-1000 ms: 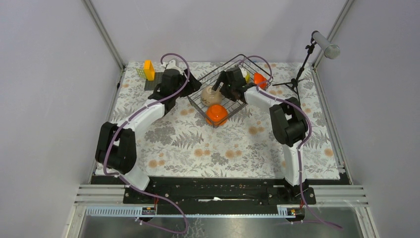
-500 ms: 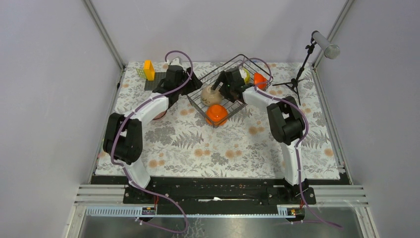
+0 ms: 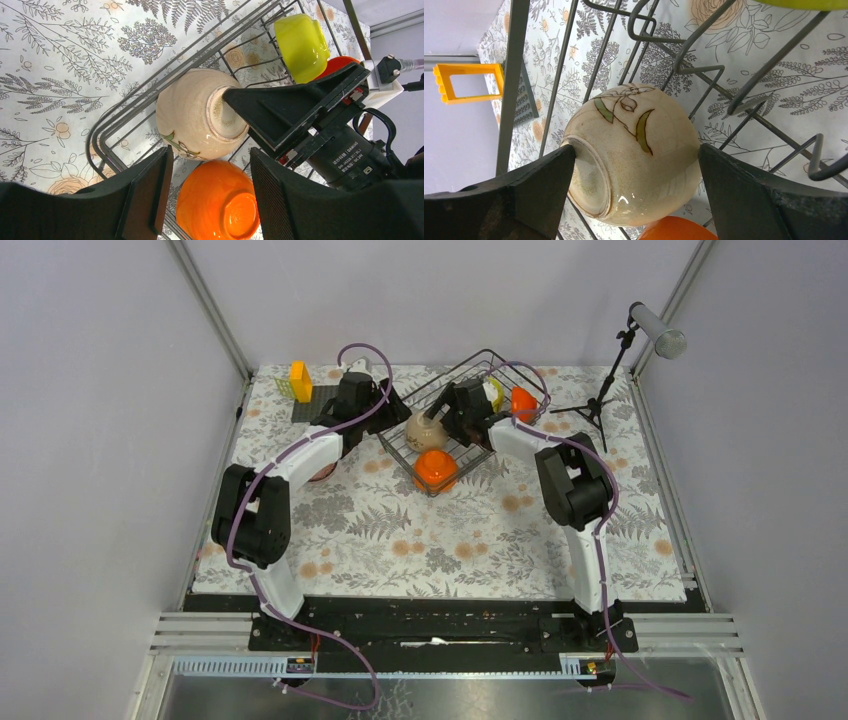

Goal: Unload the bowls from the dish rack

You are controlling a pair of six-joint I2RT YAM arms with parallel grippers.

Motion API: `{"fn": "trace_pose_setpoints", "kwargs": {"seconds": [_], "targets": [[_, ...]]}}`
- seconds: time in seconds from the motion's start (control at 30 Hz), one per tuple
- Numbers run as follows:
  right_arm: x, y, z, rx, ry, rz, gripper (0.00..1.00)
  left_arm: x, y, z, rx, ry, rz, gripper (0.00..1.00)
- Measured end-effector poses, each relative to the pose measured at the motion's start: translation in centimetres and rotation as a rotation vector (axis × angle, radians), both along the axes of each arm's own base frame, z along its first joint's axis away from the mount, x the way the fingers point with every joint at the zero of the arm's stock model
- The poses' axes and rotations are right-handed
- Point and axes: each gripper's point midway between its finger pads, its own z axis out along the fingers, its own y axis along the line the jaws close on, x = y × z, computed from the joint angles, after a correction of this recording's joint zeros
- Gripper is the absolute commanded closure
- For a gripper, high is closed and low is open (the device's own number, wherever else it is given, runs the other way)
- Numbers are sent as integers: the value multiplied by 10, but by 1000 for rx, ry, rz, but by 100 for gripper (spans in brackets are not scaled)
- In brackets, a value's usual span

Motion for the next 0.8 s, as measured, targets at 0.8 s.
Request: {"fn": "trace_pose_setpoints", "kwargs": {"seconds": [0.8], "targets": [[-12, -9, 3, 44, -88, -13, 17, 0, 0, 0, 8, -5, -7, 37]]}}
